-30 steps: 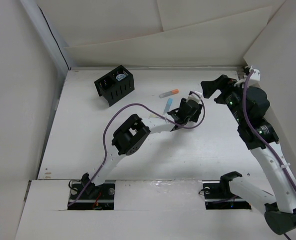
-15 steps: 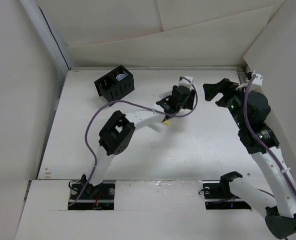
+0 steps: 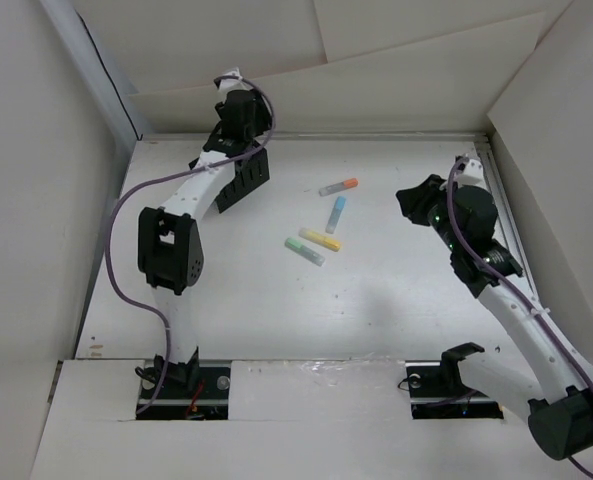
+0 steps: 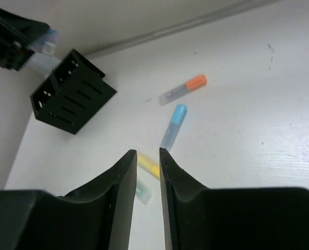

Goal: Sort the stationery into containers
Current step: Pick up the stationery from the center of the board, then place the stationery in the storage box.

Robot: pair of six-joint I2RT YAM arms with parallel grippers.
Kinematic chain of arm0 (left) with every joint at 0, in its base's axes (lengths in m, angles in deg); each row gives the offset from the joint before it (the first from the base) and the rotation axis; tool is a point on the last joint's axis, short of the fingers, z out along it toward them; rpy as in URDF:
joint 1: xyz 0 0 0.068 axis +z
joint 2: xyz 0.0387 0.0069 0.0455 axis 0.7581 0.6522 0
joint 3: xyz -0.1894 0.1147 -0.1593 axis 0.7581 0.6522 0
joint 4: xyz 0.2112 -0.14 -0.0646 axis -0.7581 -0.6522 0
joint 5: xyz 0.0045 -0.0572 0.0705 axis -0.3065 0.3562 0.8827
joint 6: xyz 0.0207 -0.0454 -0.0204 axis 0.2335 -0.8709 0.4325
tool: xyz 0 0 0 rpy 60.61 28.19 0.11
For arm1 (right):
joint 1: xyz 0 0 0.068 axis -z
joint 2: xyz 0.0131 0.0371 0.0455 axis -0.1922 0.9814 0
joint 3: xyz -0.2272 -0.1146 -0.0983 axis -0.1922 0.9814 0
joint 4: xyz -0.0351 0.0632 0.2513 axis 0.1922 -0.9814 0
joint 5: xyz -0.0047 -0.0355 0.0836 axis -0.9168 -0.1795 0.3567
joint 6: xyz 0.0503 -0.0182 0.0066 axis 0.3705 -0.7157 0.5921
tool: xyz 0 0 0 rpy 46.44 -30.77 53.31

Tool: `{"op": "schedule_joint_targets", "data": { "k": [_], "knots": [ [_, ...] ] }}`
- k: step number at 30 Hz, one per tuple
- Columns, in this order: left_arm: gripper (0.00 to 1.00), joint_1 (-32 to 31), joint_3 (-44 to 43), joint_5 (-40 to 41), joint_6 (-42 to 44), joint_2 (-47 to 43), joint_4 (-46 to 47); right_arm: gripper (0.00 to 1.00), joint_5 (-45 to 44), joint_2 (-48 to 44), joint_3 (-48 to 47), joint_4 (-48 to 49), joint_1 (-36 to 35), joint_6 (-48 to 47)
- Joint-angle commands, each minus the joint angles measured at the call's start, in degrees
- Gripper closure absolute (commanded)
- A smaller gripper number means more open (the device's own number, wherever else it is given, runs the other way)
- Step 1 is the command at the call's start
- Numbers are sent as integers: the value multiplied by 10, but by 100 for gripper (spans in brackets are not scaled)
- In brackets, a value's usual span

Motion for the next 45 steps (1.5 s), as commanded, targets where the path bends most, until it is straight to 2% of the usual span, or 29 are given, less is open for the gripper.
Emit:
{"op": "schedule_joint_targets", "data": {
  "k": [1,5,7,12,18,26,32,35,41,45],
  "knots": [
    [58,22,-40,-4,-14,-15,-28,70,23,9,8,59,-5,9],
    [58,48,-55,-4,-14,9,-53,50,23,19,8,64,-5,9],
    [58,53,-55,2,-8,15,-53,47,29,19,8,64,-5,9],
    [58,53,-42,20,5,22,-48,31,29,19,8,64,-5,9],
    [58,53,-72,25,10,46,-77,28,34,19,8,64,-5,9],
    [58,53,-26,37,16,39,-71,27,34,19,8,64,-5,9],
    [58,48,-26,62,21,39,-82,27,34,19,13,64,-5,9],
    [58,41,-26,76,28,39,-82,23,34,19,13,64,-5,9],
    [42,30,-26,95,33,34,-87,15,34,24,13,64,-5,9],
    [36,30,-26,95,33,29,-87,12,34,24,13,64,-5,9]
  ]
}}
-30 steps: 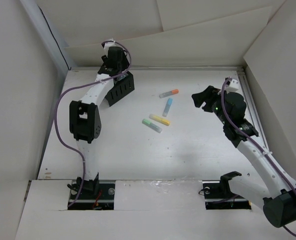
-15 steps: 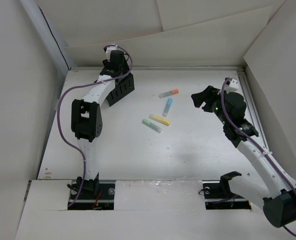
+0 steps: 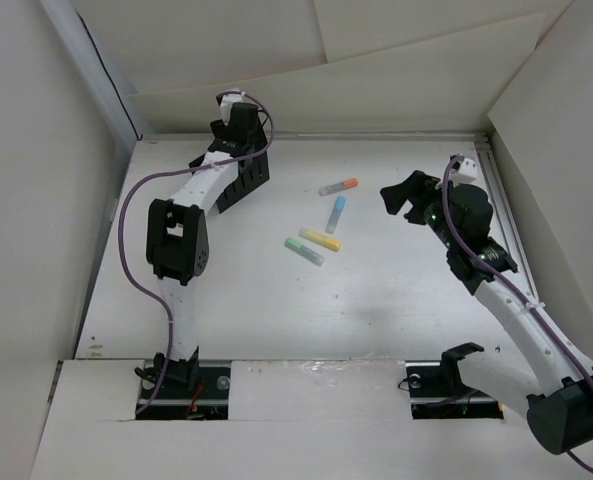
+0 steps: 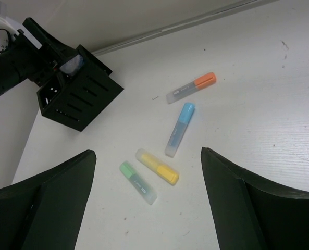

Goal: Sort the stationery into containers
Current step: Place the stationery in the storage box.

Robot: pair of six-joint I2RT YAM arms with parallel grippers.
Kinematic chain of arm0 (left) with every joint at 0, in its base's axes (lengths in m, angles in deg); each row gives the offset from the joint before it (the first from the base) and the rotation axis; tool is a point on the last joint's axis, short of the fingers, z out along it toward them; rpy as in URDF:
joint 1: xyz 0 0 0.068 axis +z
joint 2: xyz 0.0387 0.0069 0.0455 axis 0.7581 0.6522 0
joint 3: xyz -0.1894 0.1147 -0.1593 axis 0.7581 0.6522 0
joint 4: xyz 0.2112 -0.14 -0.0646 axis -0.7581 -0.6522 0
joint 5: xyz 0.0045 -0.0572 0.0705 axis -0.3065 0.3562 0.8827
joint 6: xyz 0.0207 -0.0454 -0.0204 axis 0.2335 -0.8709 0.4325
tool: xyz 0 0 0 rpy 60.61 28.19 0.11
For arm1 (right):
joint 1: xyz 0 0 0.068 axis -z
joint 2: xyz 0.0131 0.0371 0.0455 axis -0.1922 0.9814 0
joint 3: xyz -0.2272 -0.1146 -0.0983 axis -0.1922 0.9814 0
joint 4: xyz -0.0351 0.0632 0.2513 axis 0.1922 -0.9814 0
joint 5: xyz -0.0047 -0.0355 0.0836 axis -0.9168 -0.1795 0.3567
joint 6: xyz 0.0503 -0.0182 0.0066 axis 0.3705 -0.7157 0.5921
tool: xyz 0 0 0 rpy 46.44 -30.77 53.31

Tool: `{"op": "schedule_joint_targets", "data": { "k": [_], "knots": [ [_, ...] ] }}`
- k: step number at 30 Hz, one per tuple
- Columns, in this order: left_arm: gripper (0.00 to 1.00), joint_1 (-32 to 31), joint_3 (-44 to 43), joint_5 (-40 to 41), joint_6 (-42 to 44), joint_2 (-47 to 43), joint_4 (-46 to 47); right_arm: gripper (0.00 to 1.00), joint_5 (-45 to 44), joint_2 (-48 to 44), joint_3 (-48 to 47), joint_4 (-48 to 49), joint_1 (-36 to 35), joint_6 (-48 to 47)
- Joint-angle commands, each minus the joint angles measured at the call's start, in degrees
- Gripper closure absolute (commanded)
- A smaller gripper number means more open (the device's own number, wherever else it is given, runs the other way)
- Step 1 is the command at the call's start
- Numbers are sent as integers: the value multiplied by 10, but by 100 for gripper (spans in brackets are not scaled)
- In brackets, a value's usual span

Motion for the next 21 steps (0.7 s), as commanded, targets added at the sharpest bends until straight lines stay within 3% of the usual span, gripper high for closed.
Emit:
{"op": "schedule_joint_targets", "data": {
  "k": [1,8,10,11,12,16,21],
  "knots": [
    [34,0,-2,18,7,-35,14,12,5,-2,-2,37,-5,-1],
    [34,0,16,23,1,-54,14,15,5,-2,-2,37,-5,-6],
    [37,0,33,23,-5,-80,30,26,19,12,-2,37,-5,-11],
    [39,0,43,17,-5,-93,38,36,27,18,-8,37,-5,-11],
    [41,0,66,17,-11,-107,56,54,37,35,-15,37,-5,-17],
    [45,-5,142,-6,-32,-187,104,82,59,86,-42,32,-35,-30],
    [45,-5,247,-19,-59,-297,148,92,44,149,-83,2,-107,-64]
  ]
}}
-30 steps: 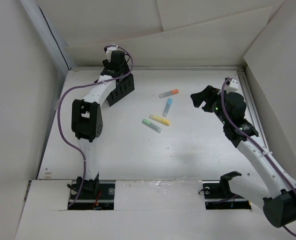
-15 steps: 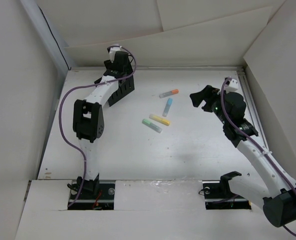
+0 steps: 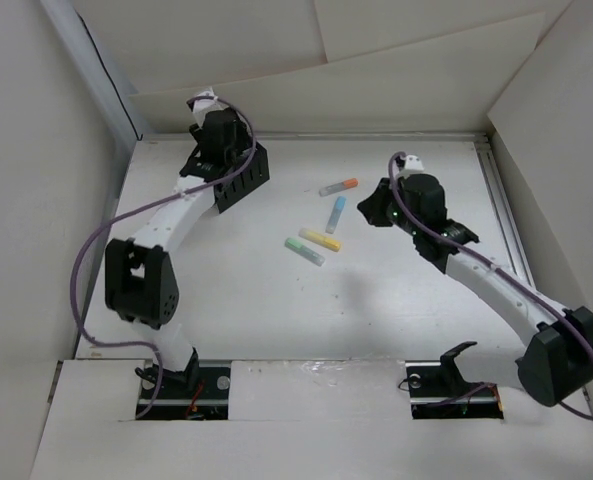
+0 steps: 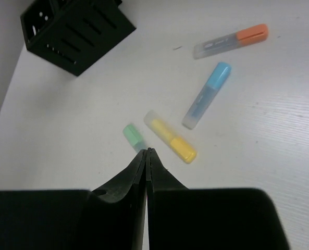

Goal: Sort the stationery into containers
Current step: Place the stationery in the storage box, then pick up the stationery from the center of the board.

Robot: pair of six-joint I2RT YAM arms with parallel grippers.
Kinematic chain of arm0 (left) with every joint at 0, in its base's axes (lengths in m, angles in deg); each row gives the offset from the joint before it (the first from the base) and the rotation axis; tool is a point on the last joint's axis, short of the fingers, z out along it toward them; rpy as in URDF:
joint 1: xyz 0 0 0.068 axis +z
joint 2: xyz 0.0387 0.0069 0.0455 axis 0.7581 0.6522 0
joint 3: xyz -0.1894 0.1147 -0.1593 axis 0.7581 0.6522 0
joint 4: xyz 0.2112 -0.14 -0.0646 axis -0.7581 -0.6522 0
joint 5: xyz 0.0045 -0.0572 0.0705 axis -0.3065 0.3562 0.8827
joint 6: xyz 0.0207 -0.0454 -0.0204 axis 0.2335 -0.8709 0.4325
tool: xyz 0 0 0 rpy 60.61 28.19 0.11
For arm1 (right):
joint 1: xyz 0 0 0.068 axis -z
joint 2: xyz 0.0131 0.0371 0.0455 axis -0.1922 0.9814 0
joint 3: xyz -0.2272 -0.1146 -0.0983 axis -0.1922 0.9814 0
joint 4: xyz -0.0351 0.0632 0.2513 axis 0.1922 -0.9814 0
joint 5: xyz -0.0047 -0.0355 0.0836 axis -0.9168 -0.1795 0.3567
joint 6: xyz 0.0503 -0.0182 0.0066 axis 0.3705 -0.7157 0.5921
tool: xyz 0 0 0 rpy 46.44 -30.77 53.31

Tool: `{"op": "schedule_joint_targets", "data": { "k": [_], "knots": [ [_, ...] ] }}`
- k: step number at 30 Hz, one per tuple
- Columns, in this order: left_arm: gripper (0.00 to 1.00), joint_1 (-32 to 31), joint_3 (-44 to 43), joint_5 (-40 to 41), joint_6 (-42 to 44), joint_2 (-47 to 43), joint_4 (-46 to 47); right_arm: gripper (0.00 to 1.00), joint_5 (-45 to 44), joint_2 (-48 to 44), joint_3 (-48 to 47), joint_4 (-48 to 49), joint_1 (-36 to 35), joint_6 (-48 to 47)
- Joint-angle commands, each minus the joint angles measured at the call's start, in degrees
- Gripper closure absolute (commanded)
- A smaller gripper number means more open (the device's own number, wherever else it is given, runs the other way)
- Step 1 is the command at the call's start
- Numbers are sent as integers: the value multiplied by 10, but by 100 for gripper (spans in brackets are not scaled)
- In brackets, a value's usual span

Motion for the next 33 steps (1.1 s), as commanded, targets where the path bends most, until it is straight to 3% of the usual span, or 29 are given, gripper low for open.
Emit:
{"op": "schedule_joint_targets", "data": {
  "k": [1,6,9,11,12,19,23,27,33],
  "knots": [
    [47,-2,75,-22,-41,-93,81,94,-2,27,-61,-5,-50,-36],
    [63,-2,216,-67,-85,-189,142,97,-36,121,-110,-47,-117,-63],
    [67,-16,279,-85,-98,-227,155,96,-61,158,-118,-60,-140,-63],
    [67,-47,292,-85,-105,-233,147,93,-81,158,-118,-60,-140,-56],
    [67,-61,308,-91,-112,-233,147,85,-88,158,-113,-60,-140,-56],
    [67,-186,353,-91,-147,-200,113,59,-112,147,-81,-77,-140,-51],
    [65,-222,392,-79,-191,-195,113,55,-126,142,-47,-71,-140,-40],
    [56,-222,409,-94,-223,-165,119,55,-132,119,-31,-65,-129,-28],
    [55,-222,409,-99,-244,-116,137,55,-137,72,2,-55,-117,-23]
  ]
}}
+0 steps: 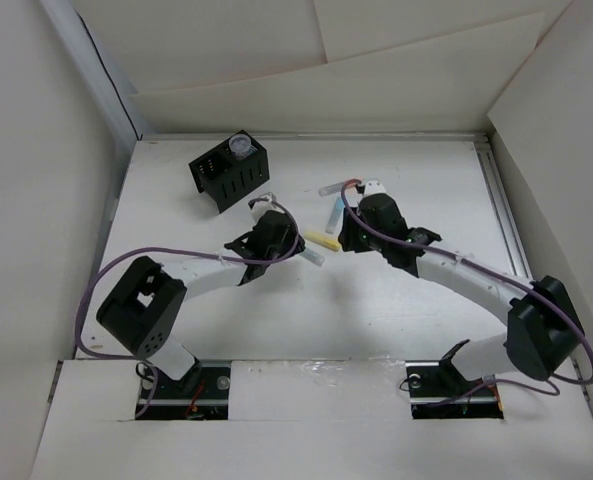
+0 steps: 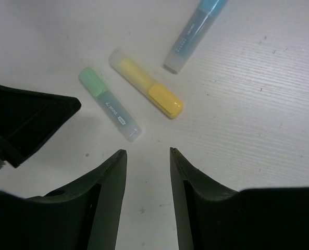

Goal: Sort the stationery into containers
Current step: Pick up the stationery from the center of the board.

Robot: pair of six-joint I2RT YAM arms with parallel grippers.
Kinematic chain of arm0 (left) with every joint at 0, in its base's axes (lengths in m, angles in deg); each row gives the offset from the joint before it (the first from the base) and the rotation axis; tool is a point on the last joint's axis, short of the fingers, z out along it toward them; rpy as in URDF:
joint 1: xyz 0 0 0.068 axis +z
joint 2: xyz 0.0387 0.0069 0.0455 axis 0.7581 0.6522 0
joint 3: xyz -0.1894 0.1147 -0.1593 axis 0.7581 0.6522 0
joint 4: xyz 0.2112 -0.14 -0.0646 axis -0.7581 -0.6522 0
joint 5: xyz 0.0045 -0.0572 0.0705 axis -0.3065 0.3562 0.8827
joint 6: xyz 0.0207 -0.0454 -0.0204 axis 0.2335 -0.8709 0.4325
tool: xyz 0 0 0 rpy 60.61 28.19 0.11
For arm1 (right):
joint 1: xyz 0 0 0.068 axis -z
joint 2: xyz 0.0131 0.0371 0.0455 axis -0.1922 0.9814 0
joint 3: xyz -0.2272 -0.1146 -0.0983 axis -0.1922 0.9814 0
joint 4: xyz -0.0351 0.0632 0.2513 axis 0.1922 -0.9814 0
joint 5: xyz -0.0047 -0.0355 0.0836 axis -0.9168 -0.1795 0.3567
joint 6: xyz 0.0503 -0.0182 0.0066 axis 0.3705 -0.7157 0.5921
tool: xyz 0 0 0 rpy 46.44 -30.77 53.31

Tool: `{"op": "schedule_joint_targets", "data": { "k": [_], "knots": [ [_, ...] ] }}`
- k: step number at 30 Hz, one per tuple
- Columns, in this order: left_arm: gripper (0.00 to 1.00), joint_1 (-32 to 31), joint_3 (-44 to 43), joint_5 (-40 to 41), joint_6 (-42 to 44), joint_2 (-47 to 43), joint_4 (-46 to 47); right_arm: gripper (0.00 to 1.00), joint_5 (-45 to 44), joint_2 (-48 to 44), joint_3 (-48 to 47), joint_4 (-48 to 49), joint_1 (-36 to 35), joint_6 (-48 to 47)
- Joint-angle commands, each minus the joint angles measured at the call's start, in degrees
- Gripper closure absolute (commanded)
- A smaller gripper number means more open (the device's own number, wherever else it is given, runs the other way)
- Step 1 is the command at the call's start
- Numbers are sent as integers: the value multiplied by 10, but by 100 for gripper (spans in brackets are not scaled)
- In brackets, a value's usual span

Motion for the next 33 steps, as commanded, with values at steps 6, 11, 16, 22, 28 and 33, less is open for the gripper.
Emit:
{"op": "schedule_joint_targets", "data": {
  "k": [6,11,16,22,28,33],
  "knots": [
    [55,1,-36,9,-24,56,17,55,-3,-39,18,36,6,10],
    [57,1,-61,31,-11,79,-18,55,4,-50,24,47,6,10],
    [57,1,-66,42,-6,91,-13,55,17,-56,29,53,6,10],
    [58,1,-93,60,0,122,-31,55,22,-67,34,58,6,10],
    [58,1,-104,78,5,140,-31,55,28,-78,45,65,12,10],
    [58,1,-135,104,25,165,-59,55,28,-84,50,70,12,10]
  ]
}}
